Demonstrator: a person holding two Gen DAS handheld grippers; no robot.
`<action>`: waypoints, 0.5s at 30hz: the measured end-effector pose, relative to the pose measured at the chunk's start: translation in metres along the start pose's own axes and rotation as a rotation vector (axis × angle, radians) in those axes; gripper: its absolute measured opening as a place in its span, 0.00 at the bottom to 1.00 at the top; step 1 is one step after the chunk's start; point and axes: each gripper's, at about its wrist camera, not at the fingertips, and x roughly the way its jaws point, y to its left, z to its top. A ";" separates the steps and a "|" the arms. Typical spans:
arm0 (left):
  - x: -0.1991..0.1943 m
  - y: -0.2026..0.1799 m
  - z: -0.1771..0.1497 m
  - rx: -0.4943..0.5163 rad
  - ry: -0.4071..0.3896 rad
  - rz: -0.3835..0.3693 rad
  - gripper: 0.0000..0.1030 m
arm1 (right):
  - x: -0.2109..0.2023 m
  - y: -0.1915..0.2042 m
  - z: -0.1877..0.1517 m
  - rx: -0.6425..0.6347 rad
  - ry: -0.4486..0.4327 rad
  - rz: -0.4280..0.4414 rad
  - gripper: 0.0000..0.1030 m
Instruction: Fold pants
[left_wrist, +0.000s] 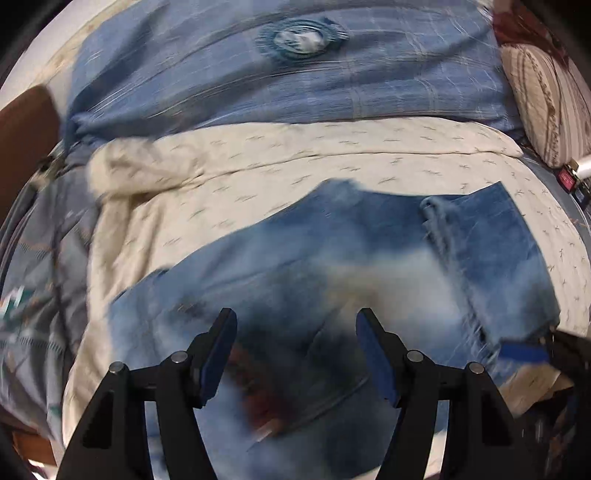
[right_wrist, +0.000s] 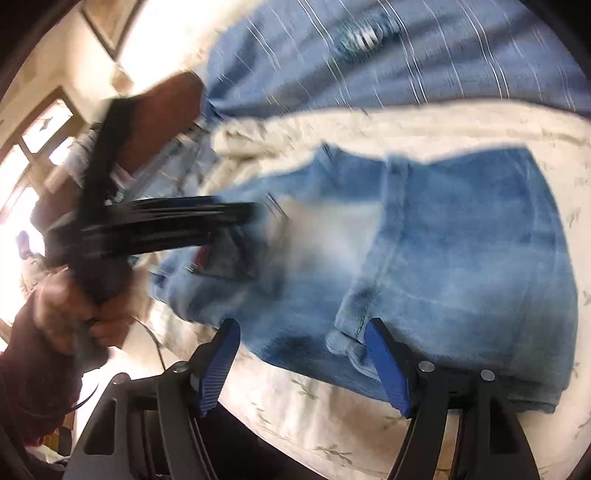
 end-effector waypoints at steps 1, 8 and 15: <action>-0.004 0.009 -0.008 -0.014 -0.004 0.015 0.66 | 0.005 -0.002 -0.001 0.008 0.022 -0.009 0.72; -0.026 0.042 -0.059 -0.048 -0.033 0.063 0.66 | -0.009 0.001 -0.003 -0.011 -0.038 0.047 0.73; 0.002 0.048 -0.083 -0.063 0.016 0.019 0.70 | -0.014 0.004 0.004 0.024 -0.123 0.007 0.73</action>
